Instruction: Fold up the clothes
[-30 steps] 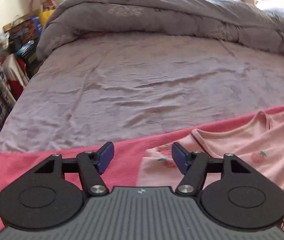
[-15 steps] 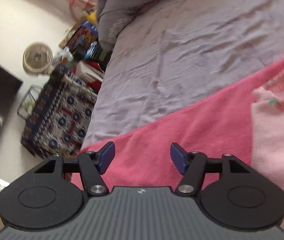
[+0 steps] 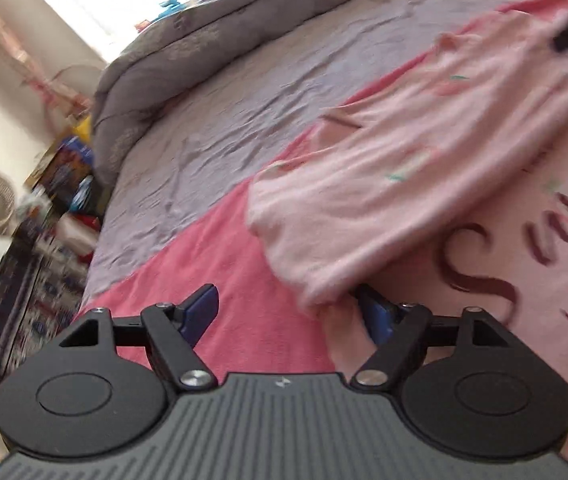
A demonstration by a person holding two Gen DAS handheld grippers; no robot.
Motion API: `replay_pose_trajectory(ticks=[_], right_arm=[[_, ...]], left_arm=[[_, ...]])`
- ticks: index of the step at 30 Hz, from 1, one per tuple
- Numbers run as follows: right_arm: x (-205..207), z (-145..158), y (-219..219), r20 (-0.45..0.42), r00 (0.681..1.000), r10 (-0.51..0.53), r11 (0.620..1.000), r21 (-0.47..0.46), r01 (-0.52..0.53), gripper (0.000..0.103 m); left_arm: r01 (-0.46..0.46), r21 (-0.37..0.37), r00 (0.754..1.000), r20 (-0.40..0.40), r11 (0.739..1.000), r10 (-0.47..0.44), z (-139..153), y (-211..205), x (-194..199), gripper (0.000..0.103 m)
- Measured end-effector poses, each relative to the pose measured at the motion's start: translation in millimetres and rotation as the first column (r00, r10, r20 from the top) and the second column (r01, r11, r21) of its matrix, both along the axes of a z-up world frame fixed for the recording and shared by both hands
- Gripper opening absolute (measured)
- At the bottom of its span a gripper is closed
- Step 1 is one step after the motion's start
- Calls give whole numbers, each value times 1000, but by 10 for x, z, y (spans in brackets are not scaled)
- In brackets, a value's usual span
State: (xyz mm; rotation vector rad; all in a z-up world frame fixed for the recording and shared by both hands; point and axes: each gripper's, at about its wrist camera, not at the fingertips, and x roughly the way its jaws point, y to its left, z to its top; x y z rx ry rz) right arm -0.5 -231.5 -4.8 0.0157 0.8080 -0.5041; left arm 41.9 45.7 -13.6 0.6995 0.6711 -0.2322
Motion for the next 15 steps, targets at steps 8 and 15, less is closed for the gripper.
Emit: replay_pose_trajectory(ticks=[8, 15], right_arm=[[-21, 1, 6, 5, 1000, -24, 999, -36, 24, 103], [6, -117, -61, -21, 999, -28, 999, 30, 29, 103]], left_arm=[[-260, -86, 962, 58, 962, 265, 134, 191, -16, 88], [-461, -337, 887, -144, 821, 439, 99, 553, 82, 89]])
